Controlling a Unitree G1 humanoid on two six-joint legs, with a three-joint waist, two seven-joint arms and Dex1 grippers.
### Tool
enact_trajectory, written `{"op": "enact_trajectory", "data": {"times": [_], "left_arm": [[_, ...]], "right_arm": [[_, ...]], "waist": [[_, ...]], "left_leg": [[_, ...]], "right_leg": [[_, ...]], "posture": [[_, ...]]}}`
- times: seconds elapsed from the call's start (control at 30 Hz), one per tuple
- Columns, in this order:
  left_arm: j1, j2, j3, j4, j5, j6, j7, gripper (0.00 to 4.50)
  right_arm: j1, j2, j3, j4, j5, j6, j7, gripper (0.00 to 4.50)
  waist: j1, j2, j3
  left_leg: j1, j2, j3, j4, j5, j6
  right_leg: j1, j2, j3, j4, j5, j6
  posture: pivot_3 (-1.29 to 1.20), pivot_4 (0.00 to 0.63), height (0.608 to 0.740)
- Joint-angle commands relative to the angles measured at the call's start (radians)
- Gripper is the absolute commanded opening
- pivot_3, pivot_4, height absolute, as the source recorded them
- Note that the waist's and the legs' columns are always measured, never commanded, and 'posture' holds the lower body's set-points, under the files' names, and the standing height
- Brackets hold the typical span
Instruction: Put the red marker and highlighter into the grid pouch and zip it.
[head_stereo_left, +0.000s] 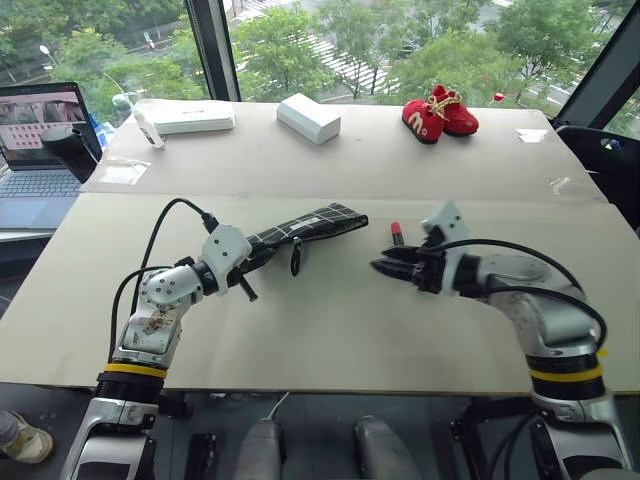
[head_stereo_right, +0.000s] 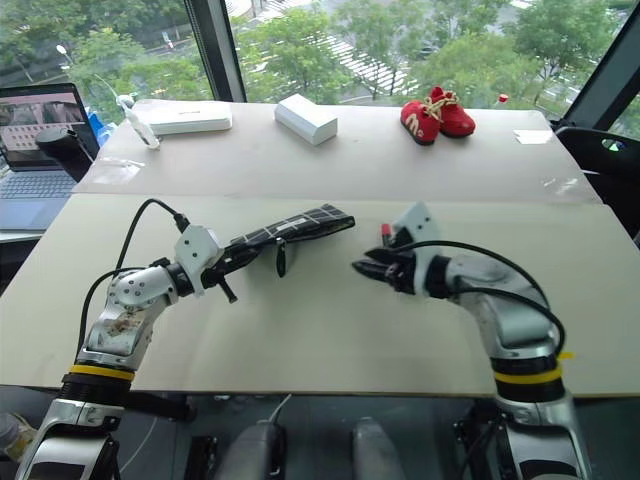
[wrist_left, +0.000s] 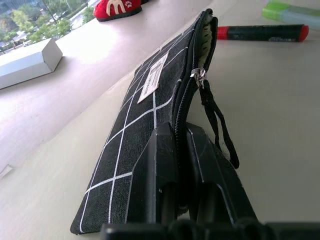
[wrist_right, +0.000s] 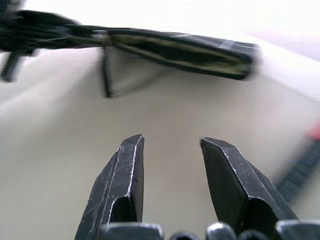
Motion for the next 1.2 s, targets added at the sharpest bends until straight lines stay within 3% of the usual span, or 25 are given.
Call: {"op": "enact_trajectory", "data": {"times": [0.03,0.23,0.4,0.87,1.2], "left_arm": [[-0.003,-0.009,0.004,-0.028,-0.010,-0.004,0.005,0.00],[-0.023,-0.024,0.000,0.000,-0.006,-0.014,0.000,0.00],[-0.021,-0.032,0.002,-0.002,-0.005,-0.017,0.003,0.00],[0.006,-0.044,0.013,-0.014,-0.006,-0.019,0.033,0.00],[0.018,-0.052,0.013,-0.029,-0.011,-0.012,0.049,0.00]], "right_arm": [[0.018,0.022,-0.124,-0.008,-0.074,0.061,-0.224,2.02],[0.055,0.160,-0.123,-0.074,-0.121,0.146,-0.435,2.02],[0.051,0.244,-0.115,-0.090,-0.124,0.198,-0.518,2.02],[0.104,0.220,0.015,-0.085,-0.174,0.216,-0.548,2.02],[0.135,0.386,0.022,-0.116,-0.159,0.280,-0.610,2.02]], "waist": [[0.004,0.000,0.000],[0.001,0.000,0.000],[0.003,0.000,0.000],[0.004,-0.001,0.000],[-0.004,-0.004,-0.002]], "left_leg": [[0.000,0.000,0.000,0.000,0.000,0.000],[-0.001,0.000,0.000,0.000,0.000,0.000],[-0.001,-0.001,0.000,0.000,0.000,0.000],[-0.001,-0.001,0.000,0.000,0.000,0.000],[0.004,0.001,0.000,-0.001,0.000,0.000]], "right_leg": [[0.000,0.000,0.000,0.000,0.000,0.000],[0.000,0.000,0.001,-0.001,0.000,0.000],[-0.001,0.000,0.001,0.000,0.000,0.000],[0.000,0.000,0.001,-0.001,0.000,0.000],[0.004,0.001,0.000,-0.001,0.000,0.000]], "posture": [[0.00,0.150,0.729],[0.00,0.150,0.729],[0.00,0.150,0.729],[0.00,0.150,0.729],[0.00,0.150,0.729]]}}
